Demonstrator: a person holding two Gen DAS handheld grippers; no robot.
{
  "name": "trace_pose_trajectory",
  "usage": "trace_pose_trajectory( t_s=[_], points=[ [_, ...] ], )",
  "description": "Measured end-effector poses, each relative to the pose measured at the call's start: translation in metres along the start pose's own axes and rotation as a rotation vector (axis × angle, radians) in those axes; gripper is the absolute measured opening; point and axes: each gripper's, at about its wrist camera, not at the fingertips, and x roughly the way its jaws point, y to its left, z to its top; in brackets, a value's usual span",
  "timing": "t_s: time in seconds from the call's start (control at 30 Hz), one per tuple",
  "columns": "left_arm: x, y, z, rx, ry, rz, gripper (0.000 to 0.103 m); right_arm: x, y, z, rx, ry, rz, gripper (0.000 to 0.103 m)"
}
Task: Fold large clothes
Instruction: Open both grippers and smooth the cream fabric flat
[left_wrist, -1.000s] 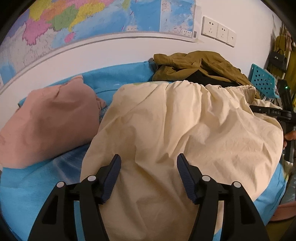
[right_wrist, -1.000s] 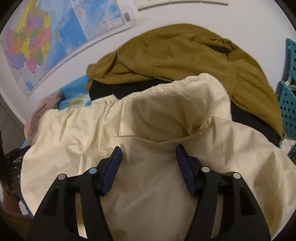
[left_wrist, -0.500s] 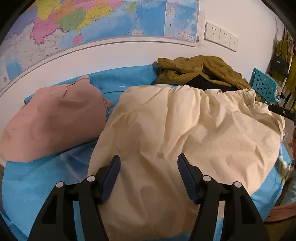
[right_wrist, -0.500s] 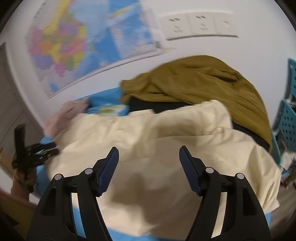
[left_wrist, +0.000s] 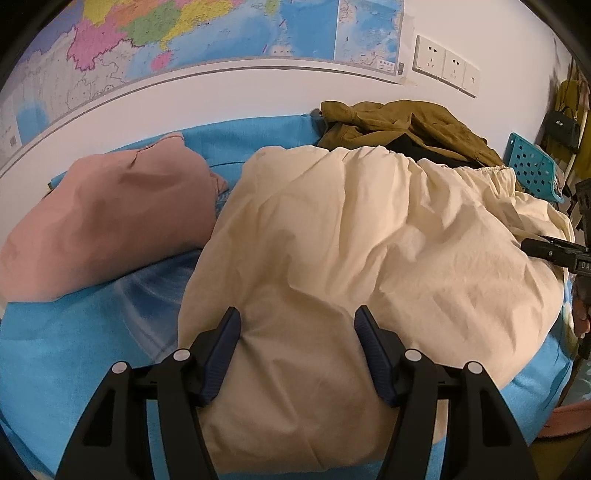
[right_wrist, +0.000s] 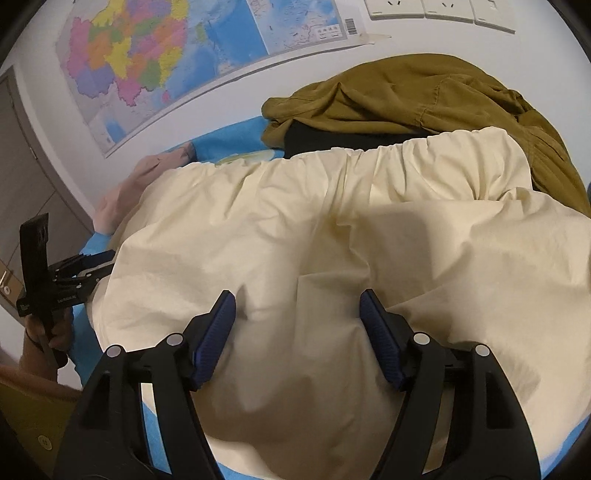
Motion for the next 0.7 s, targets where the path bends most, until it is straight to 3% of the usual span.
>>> trace_pose_trajectory(
  t_s=[0.2, 0.3, 0.4, 0.5, 0.63, 0.7],
  points=[
    [-0.014, 0.0, -0.002, -0.019, -0.025, 0.016, 0.062, -0.024, 0.006, 0.001, 0.029, -0.043, 0.025, 0.069],
    [-0.036, -0.01, -0.001, 0.016, -0.088, -0.035, 0.062, -0.033, 0.03, 0.002, -0.041, -0.082, 0.003, 0.071],
    [-0.042, -0.024, -0.001, 0.058, -0.102, -0.07, 0.063, -0.03, 0.054, 0.001, -0.136, -0.104, -0.095, 0.071],
    [-0.026, -0.029, -0.005, 0.078, -0.054, -0.032, 0.064, -0.038, 0.057, 0.004, -0.16, -0.152, -0.173, 0.067],
    [-0.014, -0.022, -0.011, 0.045, -0.031, -0.061, 0.068, -0.057, 0.058, 0.005, -0.167, -0.206, -0.108, 0.068],
    [-0.012, -0.023, -0.011, 0.05, -0.033, -0.055, 0.068, -0.046, 0.068, 0.001, -0.214, -0.163, -0.05, 0.061]
  ],
)
